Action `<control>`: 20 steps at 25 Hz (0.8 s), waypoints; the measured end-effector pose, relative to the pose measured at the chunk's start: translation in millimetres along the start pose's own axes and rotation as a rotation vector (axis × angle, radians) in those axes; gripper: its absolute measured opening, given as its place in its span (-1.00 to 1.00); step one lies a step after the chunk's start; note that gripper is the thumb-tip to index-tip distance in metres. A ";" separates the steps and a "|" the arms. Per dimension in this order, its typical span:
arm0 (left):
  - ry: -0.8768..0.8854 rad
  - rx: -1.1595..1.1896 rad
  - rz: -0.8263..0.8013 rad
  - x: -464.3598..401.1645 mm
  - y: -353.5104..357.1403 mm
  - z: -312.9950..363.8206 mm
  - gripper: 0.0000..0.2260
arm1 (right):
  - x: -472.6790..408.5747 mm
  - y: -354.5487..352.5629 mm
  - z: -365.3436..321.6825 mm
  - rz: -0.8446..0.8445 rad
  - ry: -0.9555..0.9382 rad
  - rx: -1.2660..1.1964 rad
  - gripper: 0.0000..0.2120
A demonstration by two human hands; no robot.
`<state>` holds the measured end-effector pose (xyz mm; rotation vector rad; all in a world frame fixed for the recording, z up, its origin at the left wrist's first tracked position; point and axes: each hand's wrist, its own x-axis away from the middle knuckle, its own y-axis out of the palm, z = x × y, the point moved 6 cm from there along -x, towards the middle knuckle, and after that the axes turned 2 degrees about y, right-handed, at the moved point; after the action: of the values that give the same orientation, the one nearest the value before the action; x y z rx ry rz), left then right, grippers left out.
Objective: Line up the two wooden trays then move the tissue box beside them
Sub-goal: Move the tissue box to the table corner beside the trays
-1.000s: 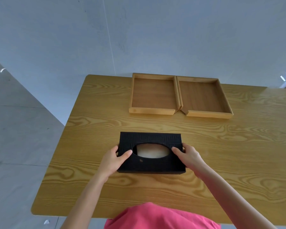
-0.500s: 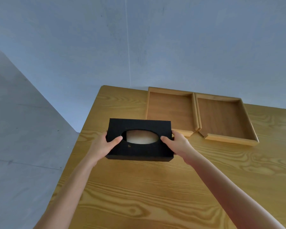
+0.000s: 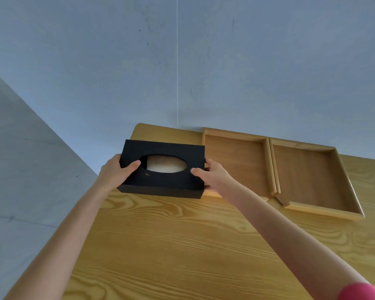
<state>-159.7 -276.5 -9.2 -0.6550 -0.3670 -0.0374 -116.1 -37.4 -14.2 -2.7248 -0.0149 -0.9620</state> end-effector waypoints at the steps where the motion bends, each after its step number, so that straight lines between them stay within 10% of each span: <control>1: -0.005 0.003 0.009 -8.4 -2.7 -0.5 -0.55 | -6.3 3.0 -4.1 -0.003 -0.007 0.004 -0.54; 15: 0.023 -0.052 0.015 -48.4 15.6 -24.3 -0.54 | -42.4 24.7 0.4 0.025 -0.111 0.177 -0.42; 20: 0.164 -0.636 -0.016 -26.5 34.7 -23.1 -0.29 | -28.4 38.8 -4.4 0.129 -0.495 0.759 -0.34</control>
<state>-171.9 -265.0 -55.7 -1.2688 -0.1970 -0.2282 -137.5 -74.0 -37.5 -2.1334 -0.2382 -0.1536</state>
